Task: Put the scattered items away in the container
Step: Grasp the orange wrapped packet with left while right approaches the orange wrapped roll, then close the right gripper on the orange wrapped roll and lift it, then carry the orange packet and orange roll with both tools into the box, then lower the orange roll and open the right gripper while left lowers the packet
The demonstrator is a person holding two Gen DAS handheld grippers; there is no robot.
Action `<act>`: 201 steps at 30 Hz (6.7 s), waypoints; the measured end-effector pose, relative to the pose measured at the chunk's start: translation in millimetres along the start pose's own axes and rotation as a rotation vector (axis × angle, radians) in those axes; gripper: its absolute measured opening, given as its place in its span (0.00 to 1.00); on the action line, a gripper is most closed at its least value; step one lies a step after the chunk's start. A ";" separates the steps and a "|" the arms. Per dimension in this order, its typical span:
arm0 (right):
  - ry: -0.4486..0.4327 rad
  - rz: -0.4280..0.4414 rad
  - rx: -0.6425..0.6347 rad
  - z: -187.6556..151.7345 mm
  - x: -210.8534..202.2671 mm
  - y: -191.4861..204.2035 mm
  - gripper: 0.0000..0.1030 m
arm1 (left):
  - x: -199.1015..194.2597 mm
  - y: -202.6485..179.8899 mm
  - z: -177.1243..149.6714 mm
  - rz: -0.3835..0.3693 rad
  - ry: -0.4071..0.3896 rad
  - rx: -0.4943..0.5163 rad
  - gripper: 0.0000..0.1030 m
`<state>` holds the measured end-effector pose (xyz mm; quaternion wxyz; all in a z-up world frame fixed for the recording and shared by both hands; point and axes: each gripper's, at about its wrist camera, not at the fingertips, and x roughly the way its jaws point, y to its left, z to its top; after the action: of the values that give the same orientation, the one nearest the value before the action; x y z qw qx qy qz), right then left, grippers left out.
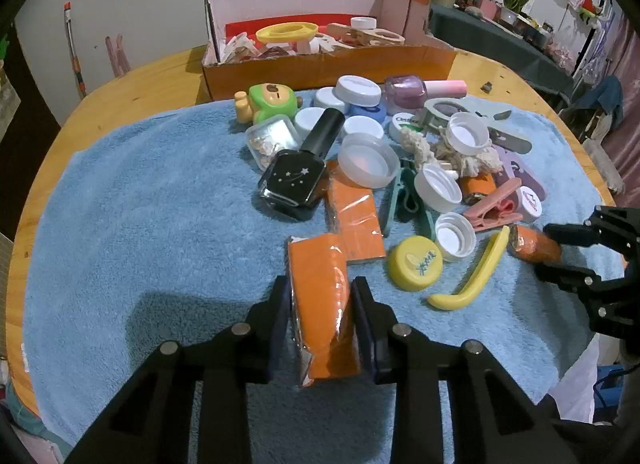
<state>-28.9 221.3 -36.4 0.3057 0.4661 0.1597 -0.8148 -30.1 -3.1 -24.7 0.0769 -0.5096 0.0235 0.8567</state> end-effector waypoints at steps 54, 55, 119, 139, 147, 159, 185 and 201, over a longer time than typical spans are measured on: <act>-0.071 0.001 -0.039 26.7 -19.3 16.9 0.23 | -34.3 8.7 11.8 -0.035 -0.086 0.005 0.29; -0.078 -0.001 -0.039 29.3 -20.8 16.9 0.23 | -36.6 8.8 13.5 -0.030 -0.096 0.008 0.29; -0.042 -0.010 0.156 251.3 84.7 -76.5 0.23 | 64.7 46.8 227.2 -0.063 -0.064 -0.038 0.29; -0.010 -0.024 0.156 245.8 99.9 -72.4 0.23 | 74.7 45.5 222.7 -0.048 -0.056 -0.039 0.30; -0.008 -0.029 0.155 243.7 102.6 -71.3 0.23 | 78.2 45.2 222.6 -0.038 -0.055 -0.030 0.30; -0.004 -0.040 0.143 241.1 106.1 -68.1 0.23 | 80.7 46.4 222.6 -0.030 -0.054 -0.033 0.30; 0.000 -0.048 0.155 240.7 107.2 -67.5 0.25 | 79.9 46.1 222.9 -0.021 -0.056 -0.025 0.30; -0.001 -0.062 0.152 240.2 108.0 -69.4 0.29 | 70.0 46.7 223.4 -0.024 -0.079 -0.020 0.30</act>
<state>-273.7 105.5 -7.1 0.2441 0.4826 0.1114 -0.8337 -264.5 -15.2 19.3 0.0828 -0.4763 0.0058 0.8754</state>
